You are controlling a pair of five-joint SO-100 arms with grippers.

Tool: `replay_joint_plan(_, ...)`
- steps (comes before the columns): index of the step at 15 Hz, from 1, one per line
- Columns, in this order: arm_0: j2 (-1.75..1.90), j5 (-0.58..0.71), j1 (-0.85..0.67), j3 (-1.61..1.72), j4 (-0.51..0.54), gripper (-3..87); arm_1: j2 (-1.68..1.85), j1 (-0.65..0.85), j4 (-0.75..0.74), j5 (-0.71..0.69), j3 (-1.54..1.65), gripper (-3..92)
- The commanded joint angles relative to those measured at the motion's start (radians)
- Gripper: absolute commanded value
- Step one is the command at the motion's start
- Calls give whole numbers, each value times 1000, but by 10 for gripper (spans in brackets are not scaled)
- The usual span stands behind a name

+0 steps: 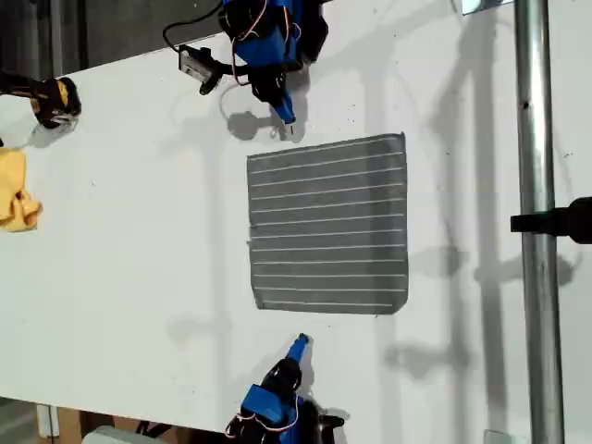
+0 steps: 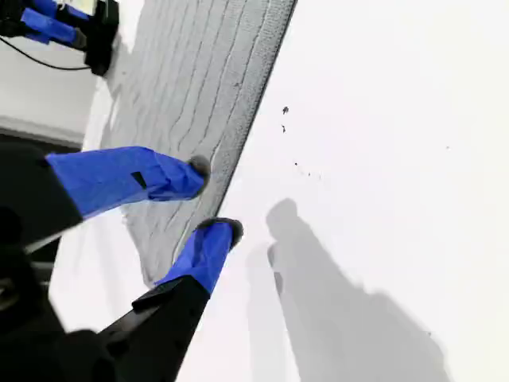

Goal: Grasp corners of a towel and fold twice.

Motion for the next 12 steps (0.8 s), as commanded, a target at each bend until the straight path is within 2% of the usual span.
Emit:
replay_joint_plan(1,8,-419,-259,2,3,-8,0,60,-12,5,-15,-2)
replay_joint_plan(6,8,-433,-255,2,3,-9,0,58,2,9,-17,-2)
replay_joint_plan(8,8,-482,-227,3,3,-10,0,41,9,14,-18,-2)
replay_joint_plan(10,3,-492,-209,3,3,-10,-60,-37,-14,71,-123,-2)
replay_joint_plan(12,6,-492,-195,5,3,-10,-344,-150,-52,98,-302,-2)
